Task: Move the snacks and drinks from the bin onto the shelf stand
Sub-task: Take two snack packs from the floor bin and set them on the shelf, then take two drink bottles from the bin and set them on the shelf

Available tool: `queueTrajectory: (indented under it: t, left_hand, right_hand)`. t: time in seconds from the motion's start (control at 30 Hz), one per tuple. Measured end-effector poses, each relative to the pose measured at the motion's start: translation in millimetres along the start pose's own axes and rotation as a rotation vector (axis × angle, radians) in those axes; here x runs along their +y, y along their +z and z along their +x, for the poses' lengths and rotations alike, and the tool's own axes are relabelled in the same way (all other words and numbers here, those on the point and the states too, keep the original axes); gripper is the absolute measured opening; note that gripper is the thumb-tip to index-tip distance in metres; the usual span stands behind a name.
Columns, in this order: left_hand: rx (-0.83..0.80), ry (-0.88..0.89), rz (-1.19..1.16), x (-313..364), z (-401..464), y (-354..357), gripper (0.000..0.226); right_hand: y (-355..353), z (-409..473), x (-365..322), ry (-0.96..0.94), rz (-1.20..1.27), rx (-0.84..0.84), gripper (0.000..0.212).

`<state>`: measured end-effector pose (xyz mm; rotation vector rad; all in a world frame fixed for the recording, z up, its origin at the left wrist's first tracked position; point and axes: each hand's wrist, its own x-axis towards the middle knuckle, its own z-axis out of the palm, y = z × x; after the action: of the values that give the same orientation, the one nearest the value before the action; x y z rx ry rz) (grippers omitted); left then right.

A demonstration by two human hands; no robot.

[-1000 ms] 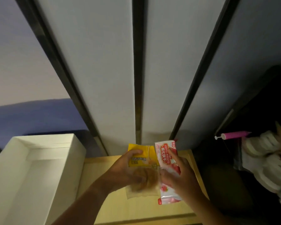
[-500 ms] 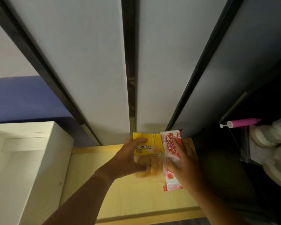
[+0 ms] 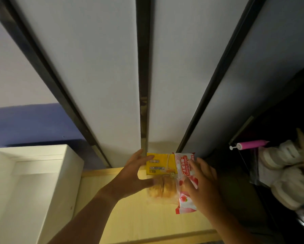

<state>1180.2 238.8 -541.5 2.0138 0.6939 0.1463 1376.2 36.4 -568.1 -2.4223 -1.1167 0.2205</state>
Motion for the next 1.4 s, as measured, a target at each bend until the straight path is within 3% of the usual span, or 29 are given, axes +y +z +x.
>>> queueTrajectory:
  t: [0.2, 0.57, 0.87, 0.97, 1.23, 1.4]
  left_hand:
    - [0.098, 0.111, 0.241, 52.9, -31.7, -55.0, 0.08]
    - [0.443, 0.059, 0.276, 123.0, -184.4, -165.0, 0.074]
    - [0.78, -0.212, 0.349, 88.6, -435.9, -227.0, 0.076]
    - [0.894, -0.312, 0.355, 69.2, -542.0, -243.2, 0.071]
    - [1.043, -0.591, 0.329, -3.7, -830.9, -246.8, 0.073]
    - [1.094, -0.723, 0.295, -48.4, -955.7, -245.2, 0.082]
  right_hand:
    - [-58.9, -0.3, -71.4, -0.131, -0.018, 0.042, 0.07]
    - [-132.1, -24.1, -230.2, -0.478, 0.106, 0.034, 0.071]
    - [-89.9, -143.2, -418.2, -0.855, 0.163, -0.126, 0.071]
    - [-67.8, -211.0, -491.5, -0.946, 0.203, -0.266, 0.072]
    - [16.1, -434.4, -653.4, -1.187, 0.251, -0.447, 0.08]
    - [64.4, -534.5, -714.9, -1.273, 0.239, -0.538, 0.075]
